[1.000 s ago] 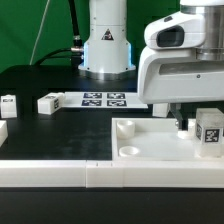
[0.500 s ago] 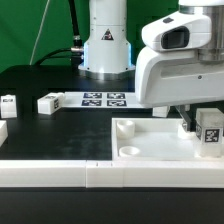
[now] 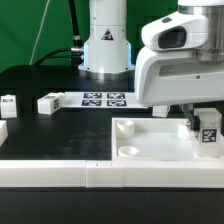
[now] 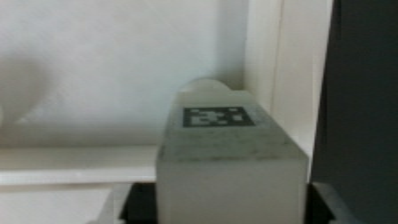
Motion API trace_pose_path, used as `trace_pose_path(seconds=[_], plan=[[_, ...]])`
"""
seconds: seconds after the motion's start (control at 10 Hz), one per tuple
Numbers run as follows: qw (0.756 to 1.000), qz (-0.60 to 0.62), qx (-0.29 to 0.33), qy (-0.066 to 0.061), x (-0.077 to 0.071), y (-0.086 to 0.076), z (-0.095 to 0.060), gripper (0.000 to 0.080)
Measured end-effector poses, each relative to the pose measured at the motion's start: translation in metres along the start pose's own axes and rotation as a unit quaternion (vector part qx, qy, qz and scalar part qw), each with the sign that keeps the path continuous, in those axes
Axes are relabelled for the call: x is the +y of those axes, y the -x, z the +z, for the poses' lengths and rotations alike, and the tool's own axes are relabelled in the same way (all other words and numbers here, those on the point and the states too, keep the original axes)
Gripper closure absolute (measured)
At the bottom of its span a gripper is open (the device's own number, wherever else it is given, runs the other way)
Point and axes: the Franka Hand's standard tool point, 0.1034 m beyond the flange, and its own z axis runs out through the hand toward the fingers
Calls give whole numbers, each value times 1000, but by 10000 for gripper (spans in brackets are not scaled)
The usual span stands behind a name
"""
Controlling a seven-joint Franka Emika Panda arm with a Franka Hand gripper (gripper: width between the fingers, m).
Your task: Assemble one leg
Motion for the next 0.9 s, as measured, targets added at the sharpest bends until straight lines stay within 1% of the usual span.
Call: trace_pose_path(seconds=[0.1, 0.2, 0.3, 0.6, 0.7, 0.8, 0.9], plan=[[997, 73, 4, -5, 2, -2, 0, 509], [992, 128, 9, -6, 3, -1, 0, 509], [984, 178, 11, -10, 3, -1, 0, 509], [944, 329, 9, -12, 5, -1, 0, 508], [922, 388, 8, -13, 5, 0, 0, 508], [892, 452, 13, -15, 5, 1, 0, 508], [855, 518, 17, -16, 5, 3, 0, 508]])
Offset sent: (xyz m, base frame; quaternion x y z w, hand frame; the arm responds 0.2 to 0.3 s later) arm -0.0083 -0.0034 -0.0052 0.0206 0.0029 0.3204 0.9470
